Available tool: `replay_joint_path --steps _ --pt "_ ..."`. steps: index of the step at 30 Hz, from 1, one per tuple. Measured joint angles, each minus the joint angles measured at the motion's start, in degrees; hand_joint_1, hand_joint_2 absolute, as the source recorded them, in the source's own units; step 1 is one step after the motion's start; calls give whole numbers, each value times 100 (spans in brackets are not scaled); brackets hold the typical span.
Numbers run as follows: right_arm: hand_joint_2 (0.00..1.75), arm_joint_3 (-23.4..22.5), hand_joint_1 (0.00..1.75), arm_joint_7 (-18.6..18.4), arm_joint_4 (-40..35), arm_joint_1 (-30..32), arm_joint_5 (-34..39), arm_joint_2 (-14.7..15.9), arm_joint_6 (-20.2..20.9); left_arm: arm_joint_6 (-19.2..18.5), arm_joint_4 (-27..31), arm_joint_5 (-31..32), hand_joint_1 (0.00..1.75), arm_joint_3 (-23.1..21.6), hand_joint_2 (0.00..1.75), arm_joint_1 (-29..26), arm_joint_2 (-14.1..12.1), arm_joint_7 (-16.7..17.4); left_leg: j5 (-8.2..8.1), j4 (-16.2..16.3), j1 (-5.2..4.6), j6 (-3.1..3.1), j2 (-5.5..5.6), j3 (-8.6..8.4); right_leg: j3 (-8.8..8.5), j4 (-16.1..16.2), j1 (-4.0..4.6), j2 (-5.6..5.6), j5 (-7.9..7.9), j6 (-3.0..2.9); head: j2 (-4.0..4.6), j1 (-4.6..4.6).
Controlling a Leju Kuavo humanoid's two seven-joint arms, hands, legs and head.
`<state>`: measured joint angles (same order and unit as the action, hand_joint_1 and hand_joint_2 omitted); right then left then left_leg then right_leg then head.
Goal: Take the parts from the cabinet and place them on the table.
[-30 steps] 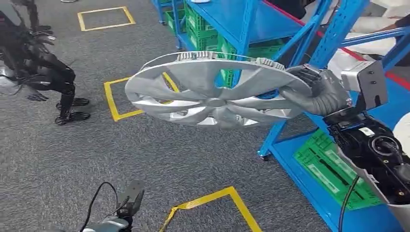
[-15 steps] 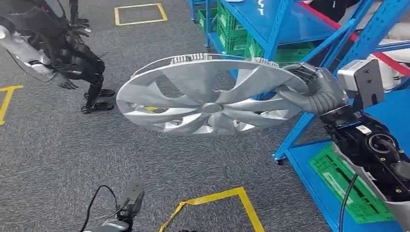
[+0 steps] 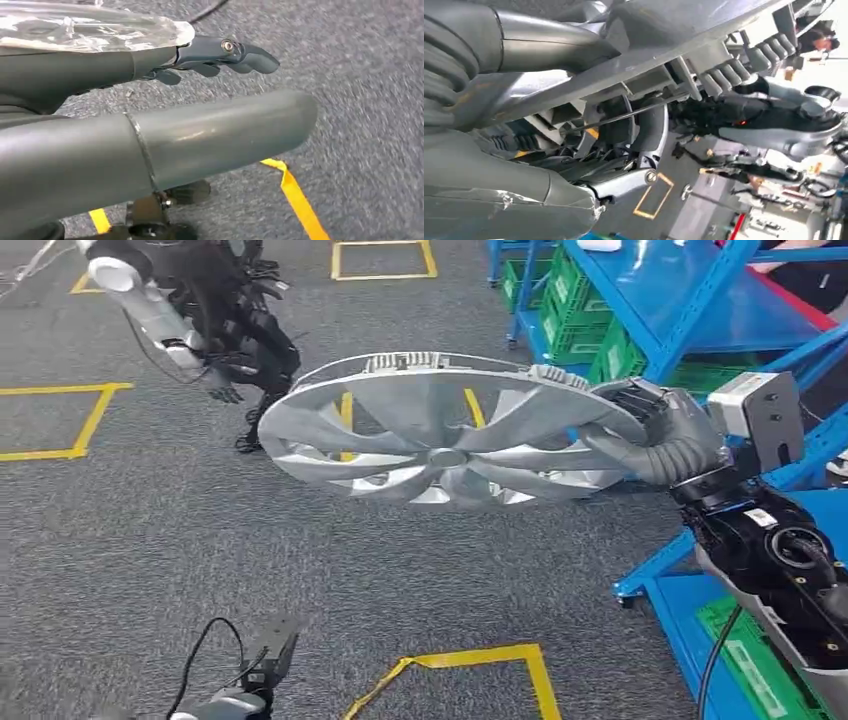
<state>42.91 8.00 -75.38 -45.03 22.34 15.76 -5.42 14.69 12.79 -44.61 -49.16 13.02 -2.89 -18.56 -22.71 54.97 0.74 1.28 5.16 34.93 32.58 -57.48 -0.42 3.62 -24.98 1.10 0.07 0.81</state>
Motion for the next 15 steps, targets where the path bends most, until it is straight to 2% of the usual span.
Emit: replay_joint_path --steps 1,2,3,4,5,6,7,8,9,10,11,12,13,14,15 --pt "175 0 175 24 -9 -1 15 0 -4 0 0 -8 0 -2 0 7 -4 0 6 36 -40 -18 57 35 -69 160 -4 10 -27 -12 0 2" --pt "175 0 175 57 -37 4 39 0 -9 0 0 -9 0 -2 0 5 2 0 29 33 -16 -53 107 74 -89 210 9 -27 -65 12 0 4" --pt "175 0 175 75 -57 22 44 0 -15 0 0 -17 0 -2 0 -10 5 -2 45 19 6 -82 151 87 -79 206 31 -68 -64 6 0 11" --pt "175 2 175 92 -61 39 44 -4 -19 2 0 -17 0 -2 0 -28 5 0 66 -17 25 -121 207 85 -95 215 45 -122 -55 -6 0 5" --pt "175 2 175 107 -74 58 42 -9 -30 11 0 -22 0 -2 0 -35 -13 -2 74 -20 -10 -165 268 78 -150 317 -5 -193 -14 -52 0 11" --pt "175 0 175 120 -87 84 28 -9 -59 15 0 -24 0 -2 0 -49 -11 -11 -22 83 -9 -162 7 114 -200 379 -5 -253 21 -70 0 7" --pt "175 0 175 156 -116 120 24 -9 -72 15 0 -28 0 -2 0 -48 -11 -18 -236 397 -20 -184 -247 269 -205 393 -3 -305 26 -103 0 53" --pt "175 -16 175 182 -158 168 24 -9 -98 15 0 -33 0 -2 0 -43 -13 -22 -470 858 -14 -208 -363 486 -201 388 4 -361 23 -108 0 61" --pt "175 -31 175 184 -192 230 22 -7 -109 15 2 -33 0 -2 0 -45 -11 -22 -665 1333 0 -231 -413 708 -203 386 11 -422 18 -114 0 63" --pt "175 -40 175 184 -230 294 -4 -7 -114 15 0 -33 0 -2 0 -49 -6 -22 -776 1711 13 -261 -434 893 -201 385 12 -489 13 -118 0 63" --pt "175 -46 175 177 -254 360 -26 -7 -120 15 0 -33 0 -4 0 -54 -4 -22 -762 1805 27 -284 -451 944 -202 383 11 -545 7 -119 0 70" --pt "175 -57 175 171 -289 435 -44 -2 -129 15 0 -33 0 -4 0 -61 -6 -22 -627 1617 51 -302 -476 846 -204 380 7 -599 0 -110 0 72" --pt "175 -74 175 168 -328 504 -63 6 -140 15 0 -33 0 -4 0 -64 -13 -22 -411 1188 79 -320 -509 621 -204 366 1 -651 -15 -91 0 74" --pt "175 -100 175 169 -373 556 -72 11 -149 15 0 -33 0 -4 0 -65 -17 -22 -185 655 97 -333 -583 325 -204 336 -10 -695 -40 -61 0 74" --pt "175 -123 175 169 -415 593 -76 15 -153 15 0 -33 0 -4 0 -63 -17 -22 -36 171 108 -351 -755 44 -203 285 -12 -731 -80 -16 0 81"
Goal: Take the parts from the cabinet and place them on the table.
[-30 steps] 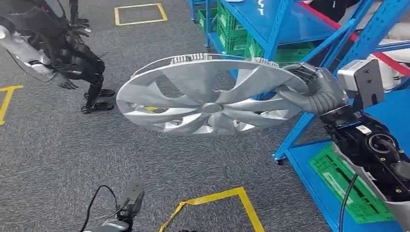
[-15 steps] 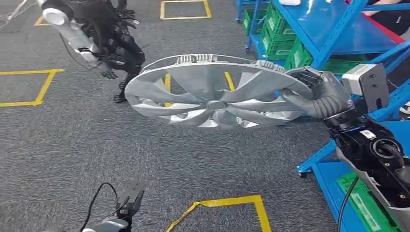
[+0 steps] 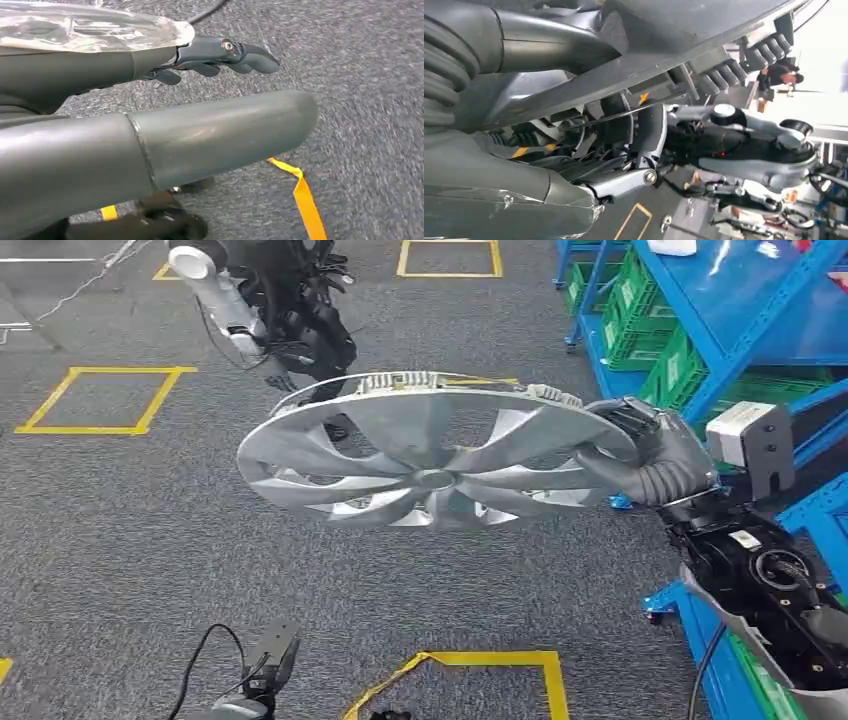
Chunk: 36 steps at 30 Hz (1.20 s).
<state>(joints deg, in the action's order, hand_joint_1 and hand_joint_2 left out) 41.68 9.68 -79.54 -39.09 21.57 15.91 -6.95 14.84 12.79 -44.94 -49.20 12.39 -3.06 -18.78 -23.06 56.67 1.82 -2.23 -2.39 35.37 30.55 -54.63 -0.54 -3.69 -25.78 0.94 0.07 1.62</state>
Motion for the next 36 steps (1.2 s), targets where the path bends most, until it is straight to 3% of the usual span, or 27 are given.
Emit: replay_joint_path --steps 1,2,5,6,7,8,10,11,12,13,14,15,16,17,20,21,22,23,25,26,27,28,30,31,32,33,36 --pt "175 -26 175 0 -42 29 -15 11 -2 0 2 -2 0 0 0 6 18 0 -70 -52 -65 29 -61 -17 34 -34 49 -21 -36 50 0 20" --pt "175 -39 175 -4 -77 56 -26 24 2 0 2 -9 0 0 0 1 17 -7 -40 -87 -39 109 41 -1 28 -70 58 -58 -54 69 0 -18" --pt "175 -63 175 -7 -171 163 -66 37 2 24 0 -35 0 0 0 -34 11 -33 -62 -73 -71 214 168 -3 -32 -34 28 -158 -80 143 0 -33" --pt "175 -83 175 -13 -201 189 -85 53 2 35 2 -53 0 2 0 -48 7 -46 -52 -96 -48 255 210 -27 -26 -70 -6 -78 -144 186 0 -39" --pt "175 -92 175 -13 -240 216 -109 63 11 48 0 -57 0 0 0 -52 2 -68 -51 -96 -51 285 245 -31 56 -319 -22 142 -332 189 0 -50" --pt "175 -111 175 -13 -273 240 -118 91 9 52 0 -70 0 2 0 -51 -2 -85 -51 -96 -53 310 287 -31 249 -743 -18 243 -571 191 0 -61" --pt "175 -140 175 -31 -319 313 -140 133 7 52 0 -87 0 2 0 -60 4 -101 -53 -95 -79 328 397 -31 726 -1759 0 335 -982 188 0 -72" --pt "175 -144 175 -48 -346 364 -144 146 7 52 2 -87 0 2 0 -73 4 -101 -53 -95 -95 331 461 -33 875 -2036 3 346 -1021 173 0 -76" --pt "175 -144 175 -57 -370 408 -160 157 7 52 0 -90 0 2 0 -86 7 -101 -52 -95 -107 332 525 -39 875 -1995 6 355 -915 146 0 -76" --pt "175 -147 175 -66 -394 435 -162 168 7 52 0 -92 0 2 0 -95 7 -101 -51 -93 -112 333 597 -44 754 -1695 13 363 -698 112 0 -79" --pt "175 -164 175 -72 -409 439 -162 190 7 52 0 -94 0 2 0 -101 4 -101 -51 -91 -114 333 661 -55 541 -1208 22 399 -421 71 0 -76" --pt "175 -179 175 -79 -433 438 -166 203 2 52 0 -96 0 2 0 -103 4 -101 -50 -90 -113 332 725 -71 281 -642 31 504 -134 29 0 -79" --pt "175 -190 175 -85 -461 436 -166 219 0 52 0 -101 0 2 0 -110 11 -103 -49 -100 -93 328 767 -68 106 -218 38 742 -36 -10 0 -79" --pt "175 -195 175 -98 -494 438 -168 225 0 52 2 -103 0 2 0 -99 15 -103 -29 -80 -119 292 814 -35 60 -115 30 818 -40 -4 0 -74" --pt "175 -203 175 -136 -579 455 -197 236 9 59 0 -103 0 2 0 -141 22 -103 44 -154 -53 179 962 -6 43 -72 82 682 -35 -22 0 -81" --pt "175 -210 175 -140 -606 459 -201 238 11 61 0 -105 0 2 0 -149 20 -103 53 -182 -86 140 1020 -7 6 35 32 605 10 -65 0 -74" --pt "175 -236 175 -146 -614 461 -212 249 7 63 2 -105 0 2 0 -162 20 -105 -46 -60 -94 152 747 42 -55 105 30 531 62 -87 0 -83" --pt "175 -254 175 -146 -638 469 -219 249 7 68 0 -105 0 2 0 -159 20 -109 -258 245 -112 136 517 186 -58 140 34 485 81 -112 0 -43" --pt "175 -273 175 -140 -656 487 -219 251 7 68 2 -103 0 2 0 -143 17 -111 -706 1212 -101 90 342 635 -39 132 47 349 89 -132 0 -31" --pt "175 -275 175 -149 -667 504 -219 256 7 68 0 -100 0 2 0 -146 20 -111 -829 1606 -98 74 314 816 -33 131 51 278 87 -134 0 -28" --pt "175 -275 175 -157 -676 529 -227 258 4 68 2 -96 0 2 0 -149 20 -111 -815 1720 -92 61 294 872 -31 131 51 209 86 -133 0 -22" --pt "175 -280 175 -171 -684 550 -236 267 -2 68 0 -87 0 2 0 -150 17 -111 -682 1546 -86 54 280 776 -31 129 51 150 84 -130 0 -22" --pt "175 -321 175 -188 -708 569 -243 275 -11 66 2 -85 0 2 0 -143 7 -111 -236 551 -84 60 182 231 -38 114 47 41 68 -105 0 -15" --pt "175 -343 175 -188 -739 568 -247 280 -17 68 0 -85 0 2 0 -134 4 -111 -73 44 -91 67 -17 -66 -41 89 57 4 48 -74 0 -9" --pt "175 -376 175 -186 -783 572 -247 289 -17 66 2 -85 0 2 0 -109 4 -111 -100 -184 -144 93 -122 -171 -4 48 118 -33 13 -31 0 9" --pt "175 -400 175 -188 -798 568 -247 310 -17 66 2 -83 0 2 0 -102 4 -116 -61 -187 -122 172 -25 -145 -9 38 116 -70 6 -18 0 -20" --pt "175 -424 175 -188 -868 581 -247 321 -20 66 2 -87 0 2 0 -116 4 -116 -59 -184 -149 264 112 -128 -37 40 104 -195 -17 58 0 -39"
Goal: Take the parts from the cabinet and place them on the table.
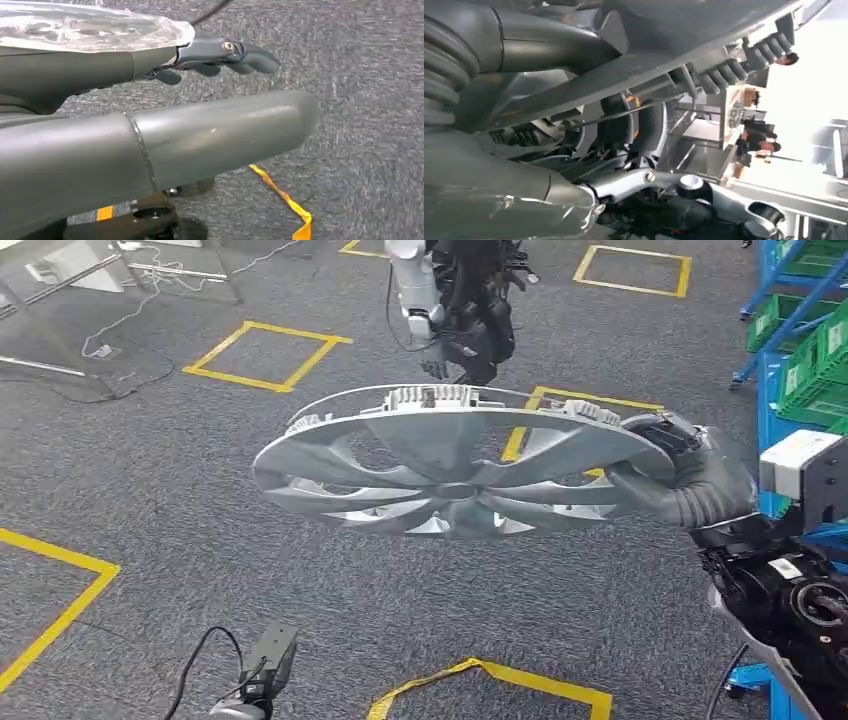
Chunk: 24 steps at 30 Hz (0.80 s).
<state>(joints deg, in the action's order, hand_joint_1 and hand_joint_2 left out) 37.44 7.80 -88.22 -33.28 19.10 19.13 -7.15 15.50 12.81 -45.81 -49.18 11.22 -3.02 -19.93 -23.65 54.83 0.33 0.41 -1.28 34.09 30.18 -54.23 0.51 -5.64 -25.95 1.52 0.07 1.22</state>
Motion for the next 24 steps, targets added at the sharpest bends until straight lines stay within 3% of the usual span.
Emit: replay_joint_path --steps 1,2,3,5,6,7,8,10,11,12,15,16,17,18,19,21,22,23,24 --pt "175 -20 175 -7 -13 4 0 29 2 0 0 0 0 0 0 -8 2 -2 21 -32 35 43 28 -18 22 -58 -39 140 -68 55 0 0" --pt "175 -37 175 -7 -19 5 0 46 2 2 -2 -2 0 0 0 -4 -4 -2 26 -34 41 55 80 -18 90 -261 -52 376 -215 75 0 -15" --pt "175 -46 175 -4 -35 5 2 48 2 2 0 -4 0 0 0 1 -13 -4 30 -34 40 86 114 -15 253 -634 -52 486 -438 82 0 -28" --pt "175 -77 175 -7 -63 26 4 81 2 2 0 -7 0 0 0 5 -9 -4 35 -31 24 100 212 -11 703 -1626 -51 541 -875 92 0 -33" --pt "175 -81 175 -7 -63 59 7 94 2 2 0 -7 0 0 0 3 -7 -4 35 -30 16 101 276 -12 879 -1982 -51 543 -958 84 0 -33" --pt "175 -87 175 -7 -70 97 7 103 2 2 0 -7 0 0 0 2 -7 -4 36 -29 14 101 335 -15 906 -2007 -51 547 -886 66 0 -33" --pt "175 -96 175 -9 -89 121 7 107 2 2 -2 -7 0 0 0 1 -7 -4 37 -23 14 100 405 -17 795 -1732 -51 555 -677 42 0 -35" --pt "175 -129 175 -9 -116 121 7 127 4 2 0 -7 0 0 0 3 -4 -4 37 -4 15 99 533 -29 289 -637 -50 652 -95 -25 0 -35" --pt "175 -160 175 -9 -144 120 7 149 4 2 0 -7 0 0 0 2 4 -4 40 -7 28 92 583 -19 96 -160 -50 873 25 -57 0 -41" --pt "175 -173 175 -7 -157 120 7 155 2 2 0 -9 0 0 0 8 4 -4 58 12 3 61 633 18 37 -60 -53 929 -8 -60 0 -35" --pt "175 -179 175 -11 -208 127 7 157 9 0 0 -13 0 0 0 -22 7 -4 122 -48 48 -46 767 43 38 -43 -19 812 12 -83 0 -37" --pt "175 -179 175 -9 -227 126 7 157 11 2 -2 -13 0 0 0 -22 -2 -4 141 -69 6 -85 827 43 11 51 -72 745 60 -129 0 -33" --pt "175 -190 175 -9 -245 117 7 164 11 2 0 -15 0 0 0 -26 -2 -4 28 41 9 -80 622 97 -35 119 -80 672 106 -144 0 -39" --pt "175 -210 175 -7 -254 111 7 166 9 2 0 -15 0 0 0 -22 2 -9 -191 338 -4 -99 395 237 -34 145 -81 630 126 -182 0 9" --pt "175 -212 175 -7 -256 117 7 166 9 2 0 -15 0 0 0 -13 2 -9 -431 800 5 -131 279 448 -19 144 -73 569 130 -190 0 22" --pt "175 -212 175 -7 -271 131 7 166 13 2 0 -15 0 0 0 -18 4 -9 -778 1718 28 -185 206 869 -4 137 -65 448 127 -196 0 22" --pt "175 -210 175 -13 -269 139 7 166 13 0 0 -15 0 0 0 -24 9 -9 -785 1883 42 -205 196 949 1 132 -64 394 126 -195 0 31" --pt "175 -212 175 -13 -269 154 7 166 13 2 0 -15 0 0 0 -26 7 -9 -650 1723 59 -225 178 866 3 123 -65 337 123 -191 0 31" --pt "175 -214 175 -13 -271 157 7 166 13 2 -2 -15 0 0 0 -26 2 -7 -435 1319 76 -236 151 645 3 112 -69 289 113 -181 0 31"
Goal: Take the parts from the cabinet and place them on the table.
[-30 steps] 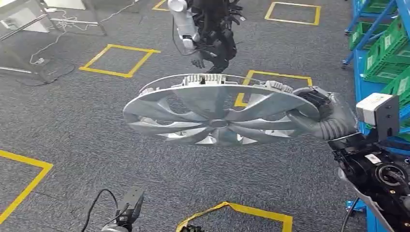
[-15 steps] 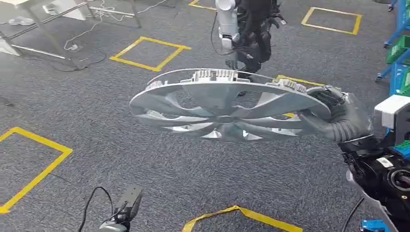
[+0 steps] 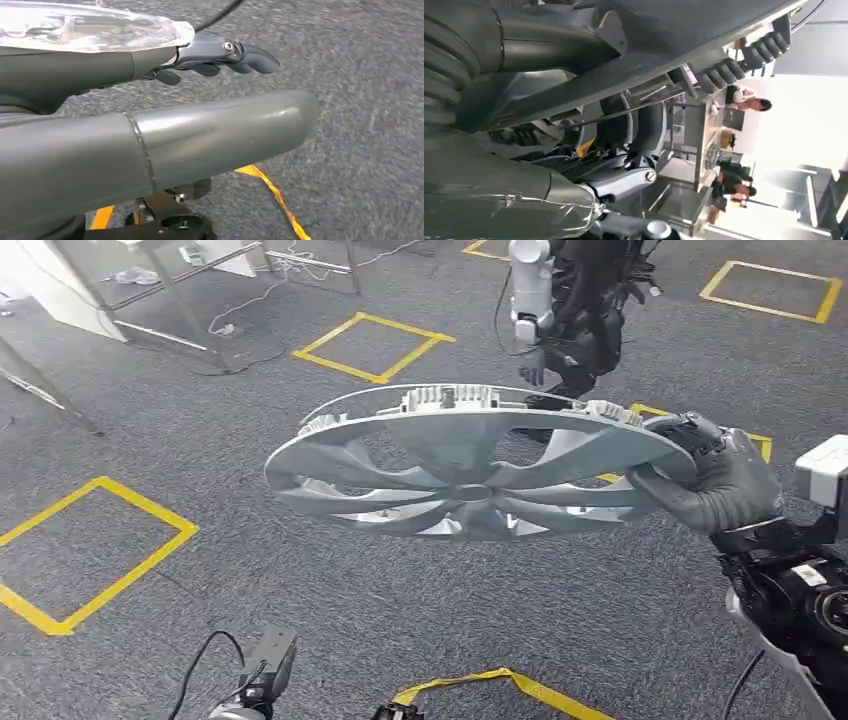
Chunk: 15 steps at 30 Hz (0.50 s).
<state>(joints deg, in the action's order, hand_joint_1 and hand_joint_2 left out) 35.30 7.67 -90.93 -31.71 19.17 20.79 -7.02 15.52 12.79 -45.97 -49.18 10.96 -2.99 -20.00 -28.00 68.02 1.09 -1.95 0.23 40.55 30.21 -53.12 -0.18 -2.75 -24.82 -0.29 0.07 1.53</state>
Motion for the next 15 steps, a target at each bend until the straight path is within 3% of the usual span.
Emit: replay_joint_path --steps 1,2,3,4,7,8,9,10,12,13,14,15 --pt "175 -2 175 0 -13 -1 0 0 0 0 2 -2 0 0 0 5 -5 -2 274 -641 13 -6 -77 -349 -1 -28 -4 -50 -21 22 0 7" --pt "175 -9 175 0 -28 -1 0 0 0 0 2 -4 0 0 0 11 -9 -2 468 -1185 17 -7 -238 -656 -3 -65 -3 -90 -49 50 0 15" --pt "175 -24 175 4 -35 -4 0 0 0 0 2 -4 0 0 0 20 -2 -2 401 -1336 -29 49 -349 -737 18 -89 42 -117 -78 91 0 22" --pt "175 -28 175 2 -46 -13 0 0 9 0 2 -4 0 0 0 19 -2 -2 445 -1376 -30 106 -244 -713 14 -109 48 -146 -91 111 0 -13" --pt "175 -37 175 6 -79 -20 0 0 33 0 2 -20 0 0 0 12 -4 0 446 -1362 -40 198 -125 -691 -19 -94 41 -248 -102 182 0 -15" --pt "175 -53 175 2 -92 -18 0 2 42 0 2 -26 0 0 0 9 -2 0 471 -1396 -2 244 -88 -718 2 -134 6 -161 -165 232 0 -20" --pt "175 -55 175 4 -98 -20 0 2 50 0 2 -26 0 0 0 16 -4 -2 476 -1396 0 259 -54 -715 73 -338 -6 38 -323 249 0 -37" --pt "175 -57 175 7 -109 -19 0 2 50 0 2 -31 0 0 0 21 -11 -2 479 -1396 0 298 -25 -713 250 -748 -13 162 -560 259 0 -53" --pt "175 -66 175 15 -109 4 0 4 50 0 2 -31 0 0 0 17 -4 -31 478 -1395 -15 310 63 -711 731 -1800 -20 243 -1004 283 0 -61" --pt "175 -64 175 31 -109 49 0 7 52 -6 2 -28 0 0 0 8 2 -65 478 -1394 -17 311 125 -712 888 -2119 -21 246 -1067 286 0 -61" --pt "175 -63 175 53 -111 99 0 7 59 -37 2 -24 0 0 0 3 9 -81 478 -1391 -16 310 190 -714 895 -2097 -24 248 -972 279 0 -61" --pt "175 -70 175 70 -116 127 0 9 59 -50 2 -20 0 0 0 -1 15 -85 478 -1384 -14 310 260 -716 763 -1784 -28 257 -752 265 0 -66"
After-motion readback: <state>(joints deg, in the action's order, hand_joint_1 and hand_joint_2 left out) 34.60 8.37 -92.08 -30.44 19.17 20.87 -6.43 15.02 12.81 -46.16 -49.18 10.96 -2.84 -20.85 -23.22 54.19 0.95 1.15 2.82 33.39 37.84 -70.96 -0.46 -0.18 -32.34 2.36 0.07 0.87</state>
